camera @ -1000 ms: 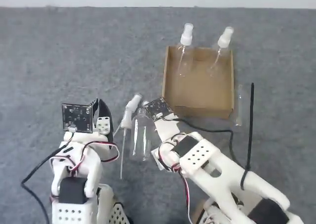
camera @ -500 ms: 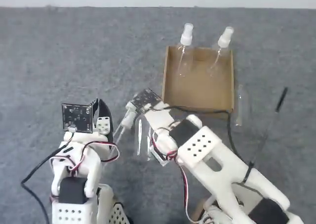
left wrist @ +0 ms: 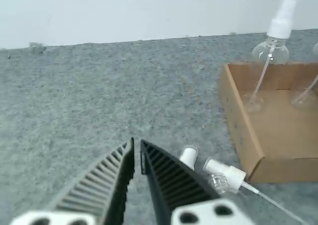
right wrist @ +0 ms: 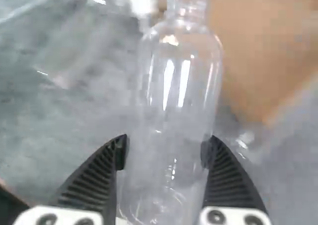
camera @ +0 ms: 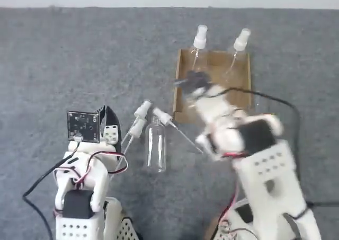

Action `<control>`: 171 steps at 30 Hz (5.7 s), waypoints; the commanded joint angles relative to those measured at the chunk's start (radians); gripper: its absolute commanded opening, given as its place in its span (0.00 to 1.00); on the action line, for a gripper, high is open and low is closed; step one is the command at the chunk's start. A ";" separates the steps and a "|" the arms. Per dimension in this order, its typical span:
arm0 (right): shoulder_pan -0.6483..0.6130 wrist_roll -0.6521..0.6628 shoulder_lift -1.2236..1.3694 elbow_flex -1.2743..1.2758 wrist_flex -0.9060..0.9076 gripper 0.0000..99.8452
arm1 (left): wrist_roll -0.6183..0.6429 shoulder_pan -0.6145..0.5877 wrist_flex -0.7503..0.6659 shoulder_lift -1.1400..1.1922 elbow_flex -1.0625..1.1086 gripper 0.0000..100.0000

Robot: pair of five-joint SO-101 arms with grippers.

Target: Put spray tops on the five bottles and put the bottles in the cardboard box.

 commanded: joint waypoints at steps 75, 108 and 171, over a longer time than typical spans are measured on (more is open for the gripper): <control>0.866 0.423 0.743 -0.175 -0.441 0.27 | -0.192 0.055 0.218 0.887 -0.564 0.01; 0.599 0.195 0.355 -0.213 -0.260 0.02 | -0.184 0.052 0.204 0.775 -0.516 0.01; -0.570 -0.149 -0.171 0.644 -1.150 0.01 | 0.416 -0.006 -0.143 0.496 -0.814 0.01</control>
